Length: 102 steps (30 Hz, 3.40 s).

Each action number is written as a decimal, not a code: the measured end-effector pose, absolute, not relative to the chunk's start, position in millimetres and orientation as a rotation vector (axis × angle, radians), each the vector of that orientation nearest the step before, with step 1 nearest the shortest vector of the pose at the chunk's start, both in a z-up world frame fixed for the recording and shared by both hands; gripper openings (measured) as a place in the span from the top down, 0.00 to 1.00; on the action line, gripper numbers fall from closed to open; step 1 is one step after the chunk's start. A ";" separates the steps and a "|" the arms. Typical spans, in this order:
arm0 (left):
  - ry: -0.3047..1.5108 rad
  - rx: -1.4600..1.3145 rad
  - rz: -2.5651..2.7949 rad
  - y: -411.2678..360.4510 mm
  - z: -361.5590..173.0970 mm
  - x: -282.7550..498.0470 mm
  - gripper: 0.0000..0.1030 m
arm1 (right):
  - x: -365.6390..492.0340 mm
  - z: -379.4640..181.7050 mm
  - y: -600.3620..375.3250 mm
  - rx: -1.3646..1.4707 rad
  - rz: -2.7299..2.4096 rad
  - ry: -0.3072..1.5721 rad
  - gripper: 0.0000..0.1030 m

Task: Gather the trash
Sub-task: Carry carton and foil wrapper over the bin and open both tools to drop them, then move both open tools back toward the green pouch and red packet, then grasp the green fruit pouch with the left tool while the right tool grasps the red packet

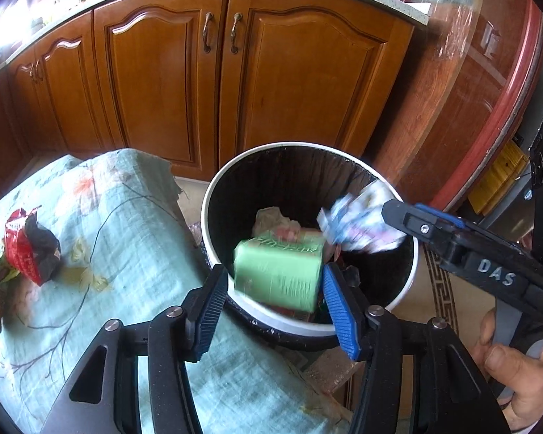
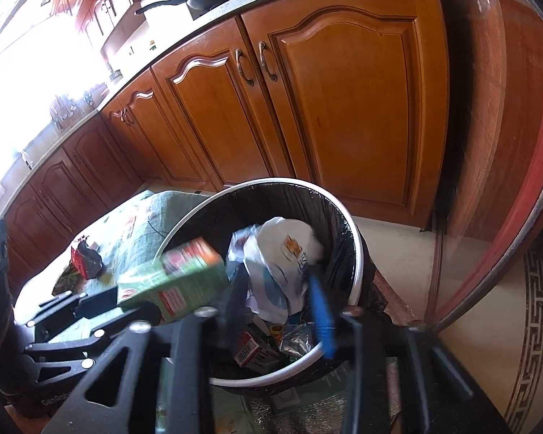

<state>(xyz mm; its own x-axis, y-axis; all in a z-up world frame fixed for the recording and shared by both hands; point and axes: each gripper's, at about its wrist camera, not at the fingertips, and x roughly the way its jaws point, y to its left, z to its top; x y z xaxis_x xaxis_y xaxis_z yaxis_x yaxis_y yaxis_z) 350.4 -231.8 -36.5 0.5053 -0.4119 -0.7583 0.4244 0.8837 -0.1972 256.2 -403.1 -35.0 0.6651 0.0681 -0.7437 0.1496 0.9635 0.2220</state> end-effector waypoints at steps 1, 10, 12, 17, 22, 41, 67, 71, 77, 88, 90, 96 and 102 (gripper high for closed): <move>0.908 -0.002 -0.504 -228.0 -36.0 348.5 0.43 | 254.9 -33.8 -404.6 0.287 -0.047 0.833 0.35; 0.836 -0.056 -0.435 -175.1 -34.2 309.0 0.31 | 235.3 -26.3 -394.4 0.343 -0.020 0.773 0.22; 0.825 -0.066 -0.408 -160.7 -34.2 298.6 0.30 | 230.0 -25.8 -387.2 0.354 -0.001 0.764 0.21; 0.827 -0.130 -0.346 -119.1 -38.1 276.4 0.29 | 221.6 -23.7 -362.1 0.364 0.059 0.763 0.15; 0.828 -0.194 -0.281 -80.5 -39.4 254.9 0.29 | 216.5 -22.4 -330.3 0.354 0.125 0.769 0.14; 0.840 -0.288 -0.129 12.4 -46.3 241.3 0.29 | 241.1 -48.4 -219.5 0.255 0.310 0.878 0.13; 0.889 -0.201 -0.084 31.0 -65.2 372.3 0.27 | 368.3 -79.3 -174.0 0.319 0.406 0.959 0.14; 0.905 -0.206 -0.081 28.8 -77.8 387.0 0.28 | 382.8 -86.8 -170.6 0.330 0.409 0.971 0.26; 0.885 -0.193 -0.101 22.9 -82.5 391.5 0.41 | 382.4 -93.5 -171.6 0.313 0.394 0.985 0.96; 0.860 -0.246 -0.113 33.6 -76.1 353.0 0.49 | 356.2 -65.7 -176.1 0.245 0.411 0.892 1.00; 0.854 -0.270 -0.109 39.7 -76.1 344.9 0.49 | 353.9 -62.9 -174.2 0.250 0.434 0.904 0.93; 0.846 -0.328 -0.112 48.8 -72.3 320.6 0.49 | 365.3 -70.6 -173.0 0.298 0.407 0.904 0.43; 0.851 -0.339 -0.109 50.8 -71.9 311.4 0.49 | 395.2 -95.8 -163.2 0.346 0.397 0.964 0.64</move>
